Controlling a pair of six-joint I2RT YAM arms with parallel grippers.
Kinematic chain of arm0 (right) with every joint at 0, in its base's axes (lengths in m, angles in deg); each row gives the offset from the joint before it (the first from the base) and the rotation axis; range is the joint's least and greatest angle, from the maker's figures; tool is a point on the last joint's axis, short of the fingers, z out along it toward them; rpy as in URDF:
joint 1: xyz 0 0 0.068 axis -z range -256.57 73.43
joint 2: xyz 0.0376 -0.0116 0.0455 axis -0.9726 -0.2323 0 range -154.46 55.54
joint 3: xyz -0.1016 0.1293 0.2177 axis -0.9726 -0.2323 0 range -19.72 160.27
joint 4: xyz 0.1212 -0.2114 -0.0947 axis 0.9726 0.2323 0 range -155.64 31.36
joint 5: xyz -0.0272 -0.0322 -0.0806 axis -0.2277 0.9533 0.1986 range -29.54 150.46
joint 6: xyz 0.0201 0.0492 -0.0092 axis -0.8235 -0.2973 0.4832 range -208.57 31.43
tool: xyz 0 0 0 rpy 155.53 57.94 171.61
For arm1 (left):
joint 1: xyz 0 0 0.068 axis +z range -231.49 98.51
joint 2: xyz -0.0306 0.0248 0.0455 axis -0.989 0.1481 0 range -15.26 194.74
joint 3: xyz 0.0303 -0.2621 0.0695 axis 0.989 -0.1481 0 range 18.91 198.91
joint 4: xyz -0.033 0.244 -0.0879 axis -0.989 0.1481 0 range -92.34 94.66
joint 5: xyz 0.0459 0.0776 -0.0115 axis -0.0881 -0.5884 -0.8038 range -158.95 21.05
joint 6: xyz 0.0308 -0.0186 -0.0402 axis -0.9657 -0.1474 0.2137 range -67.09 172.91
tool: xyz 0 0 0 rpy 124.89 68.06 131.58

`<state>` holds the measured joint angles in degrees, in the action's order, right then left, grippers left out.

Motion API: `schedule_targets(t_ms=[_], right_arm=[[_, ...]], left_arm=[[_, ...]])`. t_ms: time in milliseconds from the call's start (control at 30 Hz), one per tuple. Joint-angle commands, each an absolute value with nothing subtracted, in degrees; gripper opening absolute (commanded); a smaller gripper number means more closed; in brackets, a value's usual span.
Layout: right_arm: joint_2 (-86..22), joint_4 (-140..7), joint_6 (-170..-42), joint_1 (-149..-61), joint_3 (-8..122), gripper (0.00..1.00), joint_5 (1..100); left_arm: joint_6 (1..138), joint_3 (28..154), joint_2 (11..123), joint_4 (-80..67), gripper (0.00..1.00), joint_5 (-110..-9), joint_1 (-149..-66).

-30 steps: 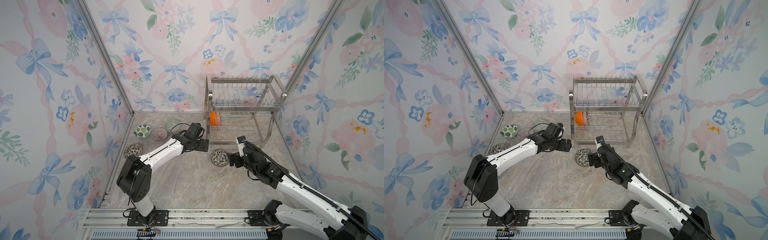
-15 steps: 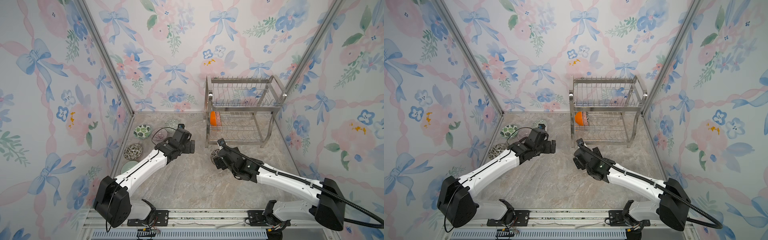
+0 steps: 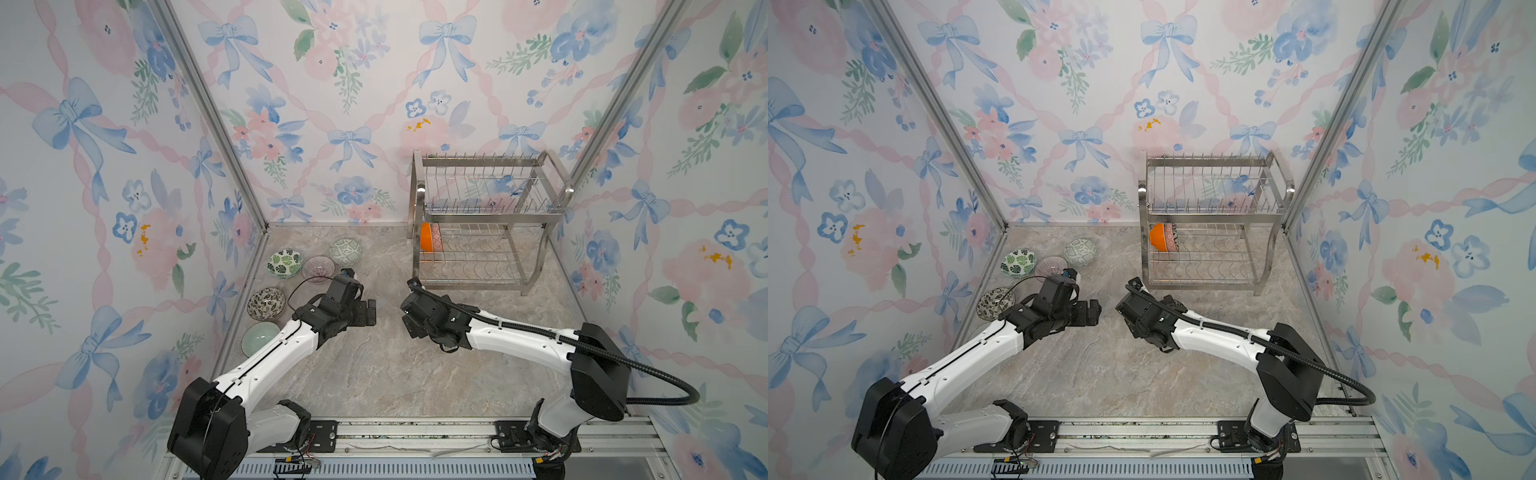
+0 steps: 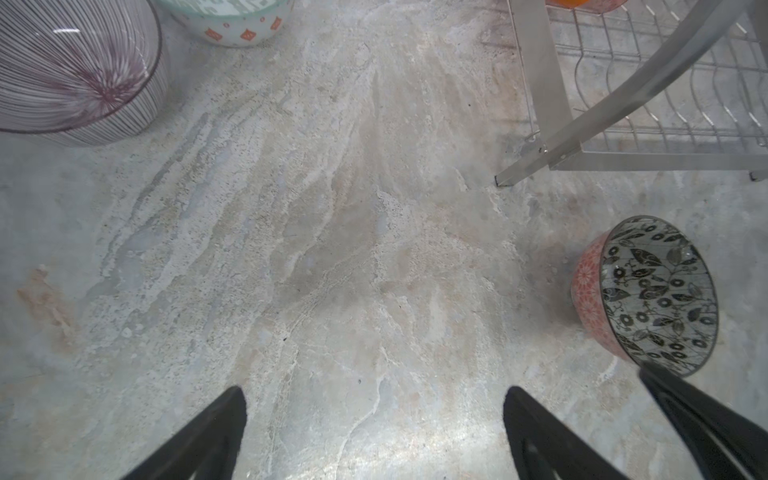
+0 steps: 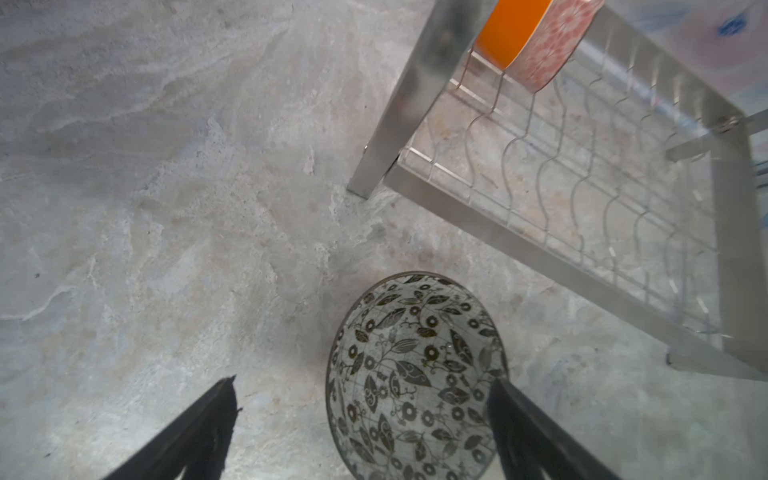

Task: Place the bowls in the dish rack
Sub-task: 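Lower the right gripper onto the black-leaf bowl's rim and grasp it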

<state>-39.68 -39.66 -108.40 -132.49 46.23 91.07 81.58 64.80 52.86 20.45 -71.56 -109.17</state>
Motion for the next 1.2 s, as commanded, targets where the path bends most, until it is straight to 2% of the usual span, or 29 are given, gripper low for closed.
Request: schedule_targets(t_ms=[0, 167, 267, 500, 667, 800, 967, 1033, 1167], right_arm=[[-43.2, -38.25, -112.21, -130.42, 48.23, 0.97, 84.44], [-47.0, -38.44, -115.12, -128.66, 49.23, 0.96, 81.23], [-48.14, -39.5, -115.49, -128.12, 49.1, 1.0, 79.85], [-49.47, -40.94, -116.25, -126.65, 48.61, 0.78, 78.92], [-50.06, -41.62, -115.86, -125.61, 47.73, 0.68, 78.57], [-50.39, -41.79, -115.46, -125.09, 47.35, 0.49, 78.88], [-50.74, -41.89, -115.02, -124.72, 47.27, 0.37, 78.31], [-50.72, -41.94, -114.85, -124.71, 47.09, 0.36, 78.28], [-50.28, -42.48, -114.32, -124.71, 46.64, 0.24, 78.29]], left_arm=[[83.56, 63.48, 51.81, 17.3, 0.98, -64.81, -107.44], [86.03, 60.52, 51.56, 14.51, 0.98, -59.26, -104.93], [87.93, 57.79, 51.8, 12.05, 0.98, -55.81, -103.42], [90.53, 56.22, 52.5, 9.0, 0.98, -52.63, -102.12], [90.55, 56.35, 52.92, 8.91, 0.98, -52.87, -101.79], [90.75, 56.48, 53.37, 8.98, 0.98, -52.84, -101.7], [91.24, 56.1, 53.21, 8.94, 0.98, -53.48, -101.62], [91.32, 56.19, 53.21, 8.89, 0.98, -53.39, -101.58], [91.45, 56.33, 53.81, 9.0, 0.98, -53.14, -101.49]])
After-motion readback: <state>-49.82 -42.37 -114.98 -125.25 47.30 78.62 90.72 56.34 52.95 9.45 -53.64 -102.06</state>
